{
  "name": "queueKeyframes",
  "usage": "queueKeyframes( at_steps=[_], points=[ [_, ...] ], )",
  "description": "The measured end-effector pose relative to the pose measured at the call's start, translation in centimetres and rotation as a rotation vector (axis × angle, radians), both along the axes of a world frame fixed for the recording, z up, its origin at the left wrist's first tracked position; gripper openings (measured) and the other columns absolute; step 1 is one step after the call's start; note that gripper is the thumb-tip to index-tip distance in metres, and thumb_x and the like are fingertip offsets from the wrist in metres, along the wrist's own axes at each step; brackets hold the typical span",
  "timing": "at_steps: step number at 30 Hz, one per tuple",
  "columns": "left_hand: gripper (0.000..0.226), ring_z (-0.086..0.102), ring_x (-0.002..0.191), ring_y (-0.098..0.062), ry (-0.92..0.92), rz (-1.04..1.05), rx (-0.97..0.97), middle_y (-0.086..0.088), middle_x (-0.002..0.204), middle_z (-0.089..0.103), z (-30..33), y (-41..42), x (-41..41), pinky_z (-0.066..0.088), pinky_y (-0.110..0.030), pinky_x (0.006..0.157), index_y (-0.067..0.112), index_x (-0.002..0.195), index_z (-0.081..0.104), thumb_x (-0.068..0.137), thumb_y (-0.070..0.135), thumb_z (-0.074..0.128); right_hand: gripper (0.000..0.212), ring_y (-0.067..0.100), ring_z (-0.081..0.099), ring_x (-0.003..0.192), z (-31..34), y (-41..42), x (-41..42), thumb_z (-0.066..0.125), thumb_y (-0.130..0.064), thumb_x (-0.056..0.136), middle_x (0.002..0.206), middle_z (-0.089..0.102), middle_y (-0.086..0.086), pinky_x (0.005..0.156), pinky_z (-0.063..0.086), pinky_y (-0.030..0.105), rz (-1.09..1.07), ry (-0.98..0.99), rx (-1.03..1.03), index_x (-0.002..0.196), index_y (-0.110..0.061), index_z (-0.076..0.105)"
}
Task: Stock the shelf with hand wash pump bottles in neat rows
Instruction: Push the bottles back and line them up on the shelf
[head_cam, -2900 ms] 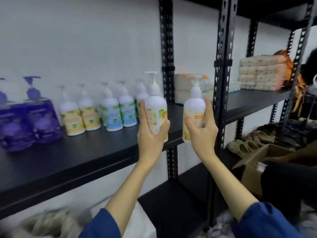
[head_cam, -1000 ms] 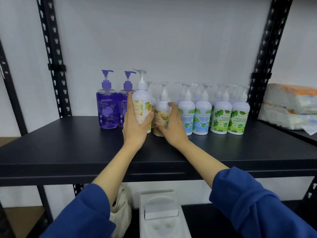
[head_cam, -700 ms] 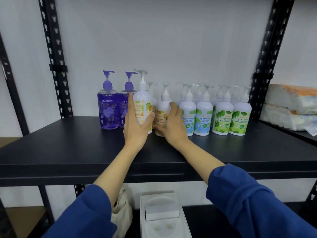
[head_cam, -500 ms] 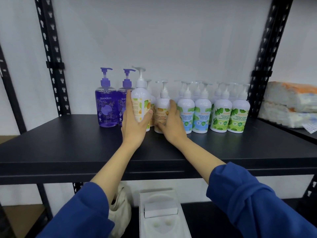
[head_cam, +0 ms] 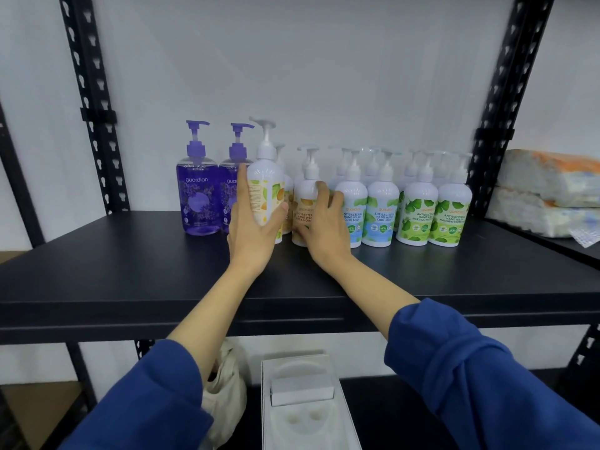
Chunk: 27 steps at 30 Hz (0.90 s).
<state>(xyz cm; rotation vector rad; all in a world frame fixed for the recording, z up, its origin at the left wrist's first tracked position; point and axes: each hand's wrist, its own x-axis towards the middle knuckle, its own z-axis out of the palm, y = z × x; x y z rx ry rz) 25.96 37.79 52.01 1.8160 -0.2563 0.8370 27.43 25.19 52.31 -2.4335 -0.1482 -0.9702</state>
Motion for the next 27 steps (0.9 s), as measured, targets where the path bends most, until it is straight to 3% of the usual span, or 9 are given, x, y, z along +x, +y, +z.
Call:
queueKeyframes(
  at_steps=[9,15,19,22,27],
  points=[
    [0.086,0.053,0.115,-0.022,-0.005,-0.002,0.009,0.001,0.135,0.047,0.05,-0.06,-0.19,0.049,-0.044,0.088,0.043,0.148,0.004,0.081,0.05,0.059,0.077,0.035,0.052,0.105,-0.41,-0.72,0.3,0.069,-0.002,0.08,0.13,0.035,0.016,0.082,0.049,0.043,0.007,-0.02,0.015,0.143,-0.008,0.026],
    [0.088,0.053,0.114,-0.022,0.0,-0.008,-0.004,0.001,0.134,0.047,0.15,-0.04,-0.39,0.049,-0.047,0.09,0.044,0.147,0.005,0.078,0.053,0.057,0.074,0.035,0.053,0.101,-0.59,-0.6,0.56,0.064,0.003,0.08,0.128,0.036,0.016,0.079,0.05,0.044,-0.014,-0.033,0.009,0.143,-0.008,0.026],
    [0.085,0.053,0.115,-0.022,0.001,-0.012,0.0,0.001,0.135,0.047,0.08,-0.05,-0.46,0.048,-0.048,0.092,0.044,0.147,0.005,0.083,0.047,0.061,0.073,0.035,0.051,0.106,-0.63,-0.58,0.54,0.062,0.004,0.081,0.13,0.036,0.016,0.08,0.049,0.043,-0.022,-0.033,0.014,0.143,-0.008,0.025],
    [0.088,0.052,0.118,-0.021,0.002,-0.018,-0.015,0.003,0.138,0.045,0.28,-0.08,-0.66,0.049,-0.05,0.092,0.043,0.147,0.005,0.077,0.054,0.057,0.074,0.035,0.048,0.109,-0.55,-0.56,0.28,0.064,0.002,0.08,0.129,0.036,0.017,0.081,0.049,0.043,-0.026,-0.028,0.004,0.143,-0.006,0.025],
    [0.084,0.054,0.112,-0.02,0.002,-0.024,-0.012,0.0,0.132,0.048,0.02,-0.11,-0.41,0.049,-0.04,0.086,0.041,0.148,0.007,0.085,0.044,0.063,0.074,0.034,0.047,0.107,-0.35,-0.49,0.7,0.068,-0.007,0.08,0.127,0.036,0.018,0.078,0.05,0.043,-0.015,-0.076,-0.024,0.141,-0.004,0.027]
  ],
)
